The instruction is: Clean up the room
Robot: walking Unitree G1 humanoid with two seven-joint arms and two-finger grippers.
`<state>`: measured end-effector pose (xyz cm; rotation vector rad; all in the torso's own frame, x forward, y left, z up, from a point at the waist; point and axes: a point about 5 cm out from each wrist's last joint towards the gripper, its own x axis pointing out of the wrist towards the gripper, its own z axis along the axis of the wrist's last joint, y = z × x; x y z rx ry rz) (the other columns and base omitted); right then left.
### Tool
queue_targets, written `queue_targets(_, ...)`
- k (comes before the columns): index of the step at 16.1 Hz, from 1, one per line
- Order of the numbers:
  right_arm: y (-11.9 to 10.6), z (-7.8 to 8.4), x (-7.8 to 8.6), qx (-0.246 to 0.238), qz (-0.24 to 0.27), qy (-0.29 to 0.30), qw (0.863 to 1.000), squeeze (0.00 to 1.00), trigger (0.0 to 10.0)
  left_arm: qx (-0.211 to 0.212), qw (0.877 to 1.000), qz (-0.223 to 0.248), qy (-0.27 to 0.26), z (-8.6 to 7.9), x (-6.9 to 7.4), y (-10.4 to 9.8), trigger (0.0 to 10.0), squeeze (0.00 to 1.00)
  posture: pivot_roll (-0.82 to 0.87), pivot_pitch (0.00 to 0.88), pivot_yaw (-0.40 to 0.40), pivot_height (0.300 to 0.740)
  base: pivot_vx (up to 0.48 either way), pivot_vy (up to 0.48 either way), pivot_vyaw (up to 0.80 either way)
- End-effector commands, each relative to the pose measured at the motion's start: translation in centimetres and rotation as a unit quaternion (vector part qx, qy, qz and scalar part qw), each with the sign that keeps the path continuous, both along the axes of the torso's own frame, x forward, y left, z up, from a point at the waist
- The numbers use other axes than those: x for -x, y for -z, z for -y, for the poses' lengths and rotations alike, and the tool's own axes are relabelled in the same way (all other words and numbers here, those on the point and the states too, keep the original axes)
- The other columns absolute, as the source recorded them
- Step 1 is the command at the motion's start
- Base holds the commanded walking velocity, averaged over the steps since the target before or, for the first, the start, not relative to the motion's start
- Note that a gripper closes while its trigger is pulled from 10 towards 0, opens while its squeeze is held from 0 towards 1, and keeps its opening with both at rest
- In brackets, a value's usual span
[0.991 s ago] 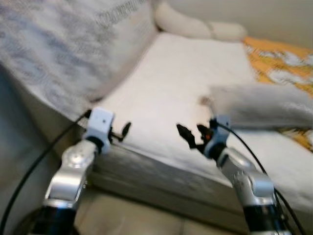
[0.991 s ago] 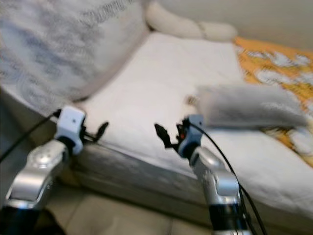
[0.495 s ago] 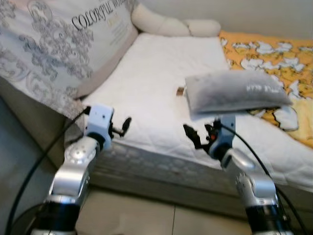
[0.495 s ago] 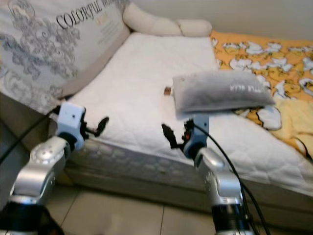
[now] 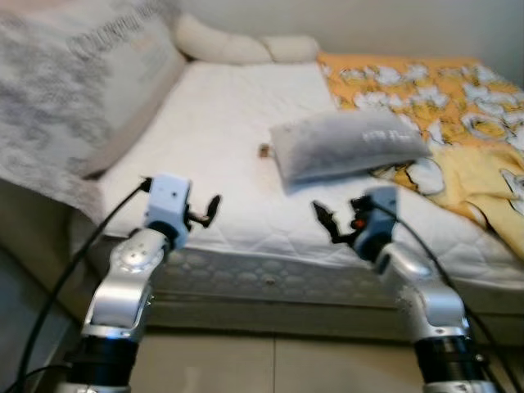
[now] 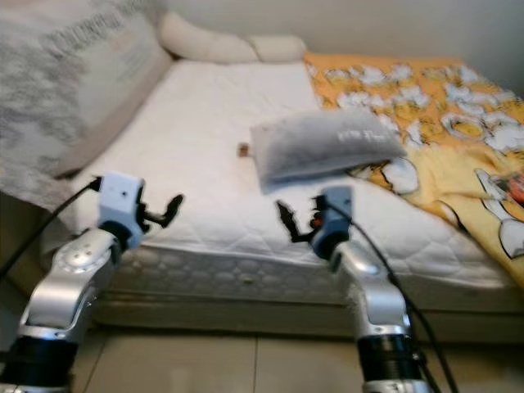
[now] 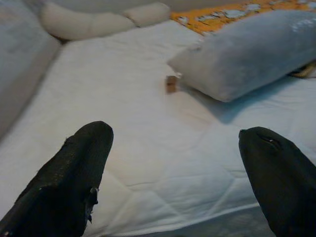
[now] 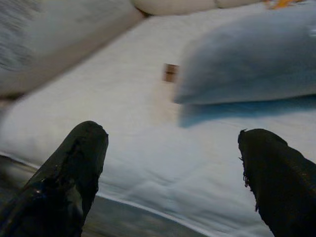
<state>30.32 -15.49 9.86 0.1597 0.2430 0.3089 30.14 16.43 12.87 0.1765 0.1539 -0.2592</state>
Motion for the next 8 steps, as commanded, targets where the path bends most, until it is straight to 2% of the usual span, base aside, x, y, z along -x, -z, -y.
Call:
queue_targets(1,-0.34,-0.50,-0.23,0.011,0.016,0.003,1.000,0.00,10.0,-0.003,1.000,0.003,-0.012,-0.76,-0.15,-0.26,10.0,0.00,-0.01,0.000,0.007,0.740,0.251,0.000,0.00)
queue_targets(3,-0.35,-0.44,-0.35,0.025,0.025,0.010,0.999,0.00,10.0,-0.002,1.000,0.002,-0.013,-0.80,-0.13,-0.16,10.0,0.00,-0.01,0.000,0.008,0.740,0.257,0.000,0.00)
queue_targets(7,-0.30,-0.24,-0.56,0.003,0.013,0.017,1.000,0.00,10.0,0.001,1.000,0.000,-0.013,-0.77,-0.13,-0.02,10.0,0.00,-0.01,0.000,0.009,0.740,0.269,0.000,0.00)
queue_targets(8,-0.33,-0.24,-0.62,0.001,0.013,0.017,1.000,0.00,10.0,0.002,1.000,-0.001,-0.014,-0.78,-0.15,-0.01,10.0,0.00,-0.01,0.000,0.009,0.740,0.292,0.000,-0.61)
